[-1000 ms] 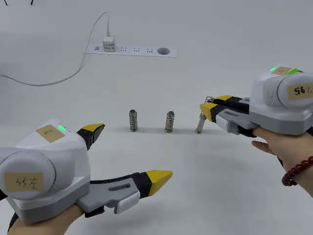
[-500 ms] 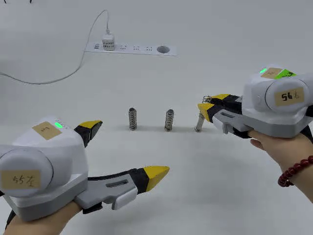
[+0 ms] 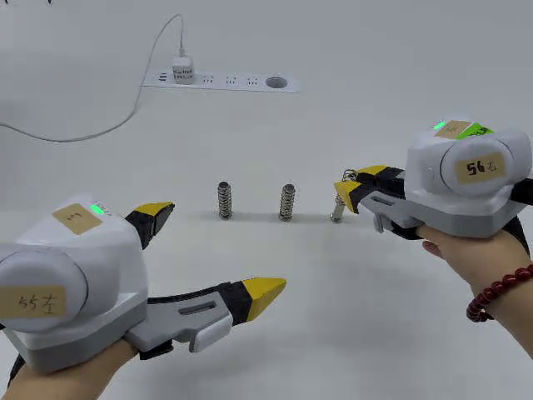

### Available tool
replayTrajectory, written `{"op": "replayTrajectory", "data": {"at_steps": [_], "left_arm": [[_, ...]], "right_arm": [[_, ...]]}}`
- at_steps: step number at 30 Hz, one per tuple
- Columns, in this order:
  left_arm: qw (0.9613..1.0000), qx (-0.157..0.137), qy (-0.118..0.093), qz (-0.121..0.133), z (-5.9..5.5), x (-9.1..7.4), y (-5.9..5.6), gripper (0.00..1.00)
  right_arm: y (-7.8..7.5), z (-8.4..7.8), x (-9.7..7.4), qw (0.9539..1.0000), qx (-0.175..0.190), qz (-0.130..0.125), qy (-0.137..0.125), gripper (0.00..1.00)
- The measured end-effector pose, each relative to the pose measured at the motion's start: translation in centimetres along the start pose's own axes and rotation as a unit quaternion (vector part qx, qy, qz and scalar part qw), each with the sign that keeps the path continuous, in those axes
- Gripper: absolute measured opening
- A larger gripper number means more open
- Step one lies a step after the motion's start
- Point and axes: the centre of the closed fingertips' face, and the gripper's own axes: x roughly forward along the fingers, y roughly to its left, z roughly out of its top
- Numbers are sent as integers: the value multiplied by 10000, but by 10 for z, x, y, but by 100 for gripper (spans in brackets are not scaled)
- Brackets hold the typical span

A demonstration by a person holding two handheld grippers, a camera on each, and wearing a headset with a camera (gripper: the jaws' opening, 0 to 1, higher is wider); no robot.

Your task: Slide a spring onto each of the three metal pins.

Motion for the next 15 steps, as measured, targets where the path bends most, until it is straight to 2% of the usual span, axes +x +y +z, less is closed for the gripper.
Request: {"op": "replayTrajectory", "data": {"at_steps": [6,15], "left_arm": [[10000,5,-7,14,0,-1,1,93],[10000,15,13,18,0,-1,2,92]], "right_arm": [[0,-12,6,9998,42,70,168,12],[-1,-21,13,9994,167,140,265,12]]}}
